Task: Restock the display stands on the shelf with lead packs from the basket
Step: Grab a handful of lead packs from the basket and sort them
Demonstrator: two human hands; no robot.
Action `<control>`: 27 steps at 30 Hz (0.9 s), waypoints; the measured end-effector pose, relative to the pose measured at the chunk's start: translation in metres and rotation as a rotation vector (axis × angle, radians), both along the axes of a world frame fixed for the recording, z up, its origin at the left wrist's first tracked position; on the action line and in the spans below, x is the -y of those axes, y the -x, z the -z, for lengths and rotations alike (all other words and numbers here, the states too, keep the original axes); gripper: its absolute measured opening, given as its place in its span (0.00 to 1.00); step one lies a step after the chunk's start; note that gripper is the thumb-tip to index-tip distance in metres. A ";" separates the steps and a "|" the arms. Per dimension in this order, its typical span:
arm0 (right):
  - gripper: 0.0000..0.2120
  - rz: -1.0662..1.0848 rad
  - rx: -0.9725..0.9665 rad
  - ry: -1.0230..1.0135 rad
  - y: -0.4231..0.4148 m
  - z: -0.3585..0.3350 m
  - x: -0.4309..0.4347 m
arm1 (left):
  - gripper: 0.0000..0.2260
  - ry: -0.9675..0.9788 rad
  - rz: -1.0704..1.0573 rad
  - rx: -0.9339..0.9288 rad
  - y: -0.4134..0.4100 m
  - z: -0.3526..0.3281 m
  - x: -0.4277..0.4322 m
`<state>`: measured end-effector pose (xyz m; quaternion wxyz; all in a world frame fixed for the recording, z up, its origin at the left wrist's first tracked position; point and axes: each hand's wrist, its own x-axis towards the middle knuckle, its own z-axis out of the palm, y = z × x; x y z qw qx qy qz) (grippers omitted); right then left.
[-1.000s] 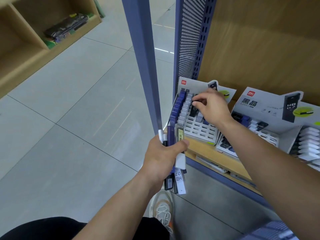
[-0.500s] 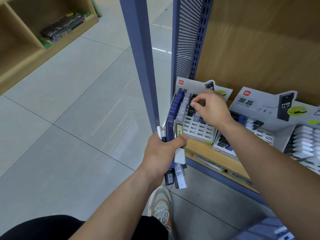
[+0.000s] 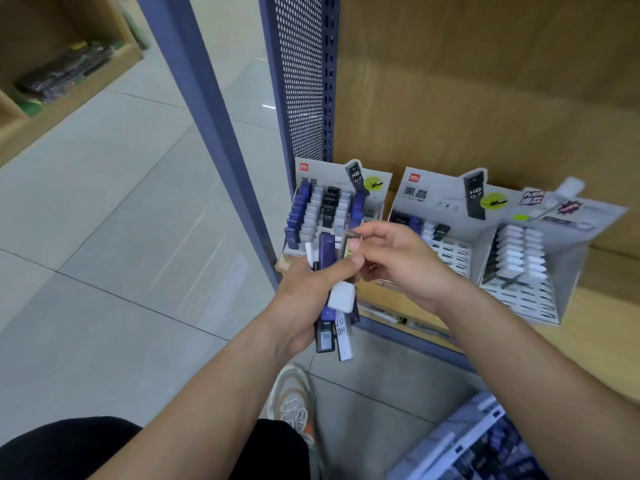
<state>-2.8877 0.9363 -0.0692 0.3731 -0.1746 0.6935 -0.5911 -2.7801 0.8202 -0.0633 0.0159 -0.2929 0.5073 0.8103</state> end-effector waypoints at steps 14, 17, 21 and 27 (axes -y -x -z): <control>0.02 0.476 0.117 0.122 0.001 -0.009 -0.050 | 0.15 -0.019 0.028 0.068 0.023 -0.007 -0.035; 0.05 0.530 0.121 0.180 0.001 -0.009 -0.065 | 0.14 0.013 0.013 0.087 0.026 -0.003 -0.036; 0.11 0.495 0.093 0.227 0.000 -0.006 -0.087 | 0.09 0.032 0.014 0.086 0.028 0.000 -0.037; 0.09 0.470 0.192 0.265 -0.009 0.000 -0.107 | 0.09 0.050 0.020 0.070 0.031 0.001 -0.037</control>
